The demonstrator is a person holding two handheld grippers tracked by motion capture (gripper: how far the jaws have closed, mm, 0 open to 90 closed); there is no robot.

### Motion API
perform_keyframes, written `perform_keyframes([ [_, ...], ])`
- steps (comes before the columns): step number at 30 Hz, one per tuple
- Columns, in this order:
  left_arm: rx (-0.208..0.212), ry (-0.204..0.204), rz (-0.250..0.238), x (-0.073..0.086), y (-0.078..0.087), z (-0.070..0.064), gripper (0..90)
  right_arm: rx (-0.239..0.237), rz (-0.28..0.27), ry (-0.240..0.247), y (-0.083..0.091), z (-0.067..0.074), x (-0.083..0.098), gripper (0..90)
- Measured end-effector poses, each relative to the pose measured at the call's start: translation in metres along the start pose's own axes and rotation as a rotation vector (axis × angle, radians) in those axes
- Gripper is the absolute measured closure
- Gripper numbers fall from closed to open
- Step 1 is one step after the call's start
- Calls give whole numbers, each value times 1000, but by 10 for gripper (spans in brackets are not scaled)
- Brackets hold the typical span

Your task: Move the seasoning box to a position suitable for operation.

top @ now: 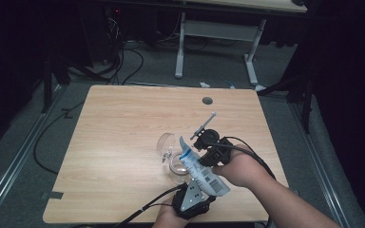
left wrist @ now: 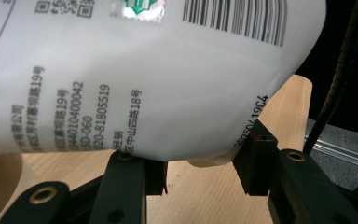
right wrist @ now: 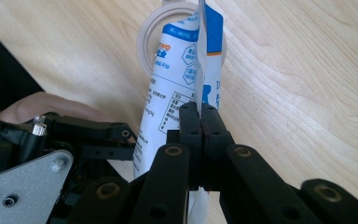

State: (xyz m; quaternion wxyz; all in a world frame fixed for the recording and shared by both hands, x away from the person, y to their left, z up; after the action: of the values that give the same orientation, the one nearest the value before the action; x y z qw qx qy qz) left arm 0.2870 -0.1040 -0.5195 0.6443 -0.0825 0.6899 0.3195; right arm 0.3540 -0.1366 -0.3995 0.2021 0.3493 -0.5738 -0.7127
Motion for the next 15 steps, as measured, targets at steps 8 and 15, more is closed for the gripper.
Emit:
perform_keyframes([
  [8,11,24,-6,-2,0,2,604,-11,-8,21,1,-3,-3,898],
  [15,12,27,-17,-4,1,2,589,1,-2,43,1,0,-7,900],
])
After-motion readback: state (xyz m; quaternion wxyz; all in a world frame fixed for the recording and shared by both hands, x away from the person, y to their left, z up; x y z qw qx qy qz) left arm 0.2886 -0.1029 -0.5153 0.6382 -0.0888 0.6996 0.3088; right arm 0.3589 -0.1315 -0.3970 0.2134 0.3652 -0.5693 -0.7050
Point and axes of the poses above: each handheld gripper's, and its own axes: y roughly backward along the jaws, x roughly out of its underside, z roughly to its left, the point moved 7 cm from there along -y, roughly forward along the jaws, and after that the axes turned 7 degrees about -x, right-handed, at the moved point
